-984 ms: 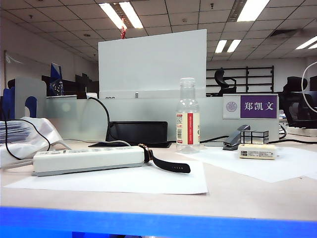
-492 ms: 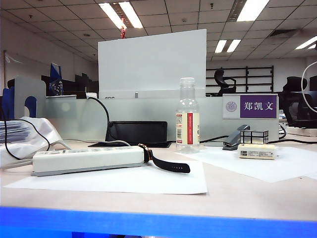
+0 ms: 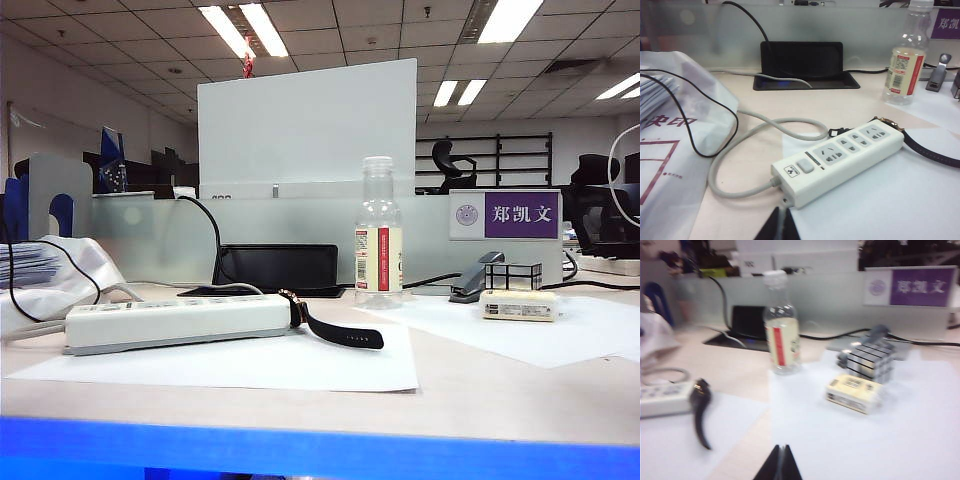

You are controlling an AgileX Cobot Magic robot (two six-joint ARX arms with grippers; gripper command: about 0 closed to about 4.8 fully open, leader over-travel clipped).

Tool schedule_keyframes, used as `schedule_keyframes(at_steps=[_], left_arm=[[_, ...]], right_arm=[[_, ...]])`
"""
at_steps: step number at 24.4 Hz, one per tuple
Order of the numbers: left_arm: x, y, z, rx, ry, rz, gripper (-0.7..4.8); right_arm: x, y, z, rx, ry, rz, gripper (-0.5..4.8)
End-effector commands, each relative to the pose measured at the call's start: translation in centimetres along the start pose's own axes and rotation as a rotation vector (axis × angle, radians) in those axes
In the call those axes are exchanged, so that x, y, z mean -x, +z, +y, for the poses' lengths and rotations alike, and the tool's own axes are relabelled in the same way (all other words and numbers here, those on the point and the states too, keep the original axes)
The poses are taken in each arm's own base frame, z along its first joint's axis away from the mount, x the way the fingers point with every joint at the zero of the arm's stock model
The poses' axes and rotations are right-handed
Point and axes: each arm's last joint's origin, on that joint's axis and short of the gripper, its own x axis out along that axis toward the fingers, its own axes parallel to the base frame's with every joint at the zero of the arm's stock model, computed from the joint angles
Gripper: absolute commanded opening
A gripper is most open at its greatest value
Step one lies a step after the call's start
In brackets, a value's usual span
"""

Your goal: Press the button on the power strip.

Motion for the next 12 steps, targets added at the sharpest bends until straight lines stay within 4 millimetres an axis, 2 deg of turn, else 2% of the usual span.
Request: schedule_keyframes(at_steps=[1,12], left_arm=[[0.02,0.12,0.05,-0.005,0.015,-0.01,-0.04],[0.02,0.09,0.09,-0.007,0.029,-0.007,-0.04]], right_arm=[[0.03,0.29,-0.23,0.026,-0.023,-0.021,0.03],[0.03,0.32,-0.54,0.025,-0.06,-0.024,0.04]])
